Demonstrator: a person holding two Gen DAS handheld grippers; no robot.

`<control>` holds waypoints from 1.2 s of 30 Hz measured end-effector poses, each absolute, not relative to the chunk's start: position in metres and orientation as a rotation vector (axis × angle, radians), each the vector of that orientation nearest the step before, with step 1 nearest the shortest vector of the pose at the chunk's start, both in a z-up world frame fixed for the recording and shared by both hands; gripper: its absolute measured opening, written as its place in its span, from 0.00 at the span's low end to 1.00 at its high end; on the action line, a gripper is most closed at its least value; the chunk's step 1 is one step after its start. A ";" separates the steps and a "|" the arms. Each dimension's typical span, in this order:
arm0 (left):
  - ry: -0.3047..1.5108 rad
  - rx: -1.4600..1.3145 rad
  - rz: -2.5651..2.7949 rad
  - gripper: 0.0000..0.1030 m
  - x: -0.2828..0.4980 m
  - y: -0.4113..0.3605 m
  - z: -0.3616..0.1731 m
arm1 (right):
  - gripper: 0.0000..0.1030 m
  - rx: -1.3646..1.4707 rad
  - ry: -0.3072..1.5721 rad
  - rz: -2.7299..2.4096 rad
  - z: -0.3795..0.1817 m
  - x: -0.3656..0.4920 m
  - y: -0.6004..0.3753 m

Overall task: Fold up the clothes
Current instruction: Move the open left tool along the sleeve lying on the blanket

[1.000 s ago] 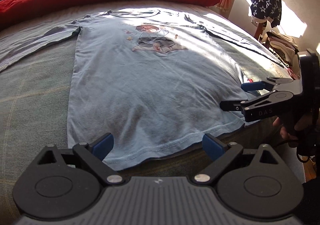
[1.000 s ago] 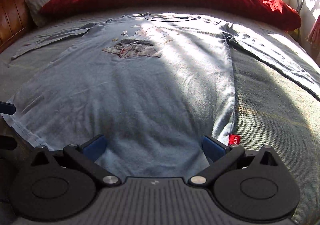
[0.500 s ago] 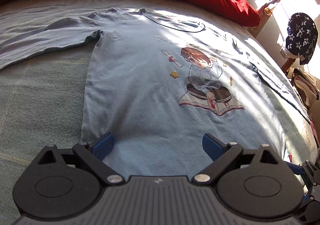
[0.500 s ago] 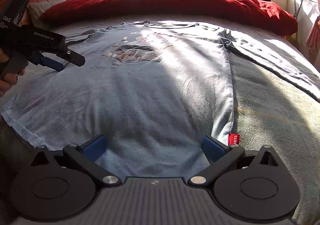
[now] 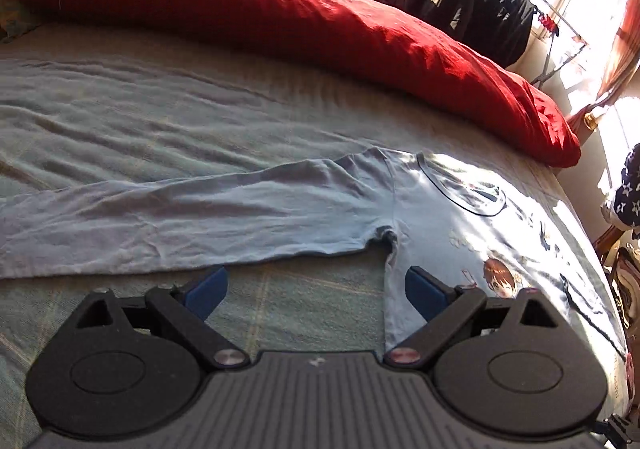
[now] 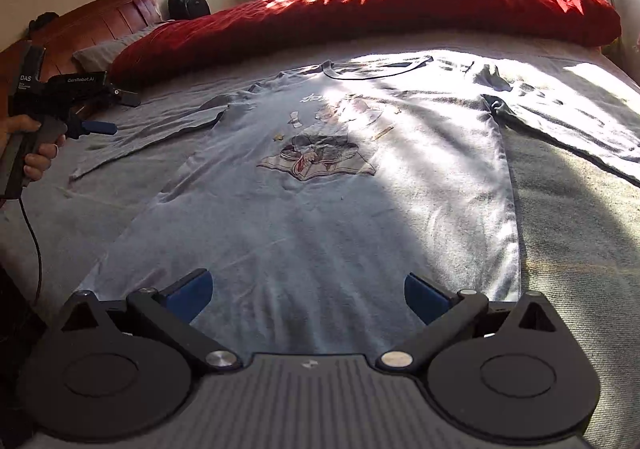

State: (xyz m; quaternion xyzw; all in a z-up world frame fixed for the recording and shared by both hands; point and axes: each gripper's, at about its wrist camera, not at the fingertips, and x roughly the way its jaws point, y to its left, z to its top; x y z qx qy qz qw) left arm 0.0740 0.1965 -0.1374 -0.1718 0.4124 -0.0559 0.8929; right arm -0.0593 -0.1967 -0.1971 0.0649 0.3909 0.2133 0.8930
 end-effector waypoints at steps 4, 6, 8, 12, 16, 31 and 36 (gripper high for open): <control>0.889 -0.533 -0.031 0.92 0.129 0.258 -0.161 | 1.00 0.184 0.829 0.472 -0.192 -0.042 -0.176; 0.897 -0.592 -0.004 0.92 0.147 0.276 -0.179 | 1.00 0.184 0.836 0.476 -0.192 -0.032 -0.163; 0.905 -0.632 0.004 0.92 0.160 0.283 -0.198 | 1.00 0.185 0.848 0.482 -0.194 -0.027 -0.157; 0.863 -0.669 -0.008 0.93 0.177 0.290 -0.220 | 1.00 0.188 0.876 0.495 -0.198 -0.016 -0.146; 0.830 -0.720 0.016 0.94 0.189 0.297 -0.217 | 1.00 0.188 0.895 0.482 -0.204 -0.010 -0.144; 0.841 -0.677 -0.029 0.94 0.191 0.267 -0.214 | 1.00 0.168 0.928 0.474 -0.219 -0.010 -0.142; 0.826 -0.634 -0.104 0.94 0.173 0.256 -0.199 | 1.00 0.135 0.928 0.473 -0.222 -0.012 -0.138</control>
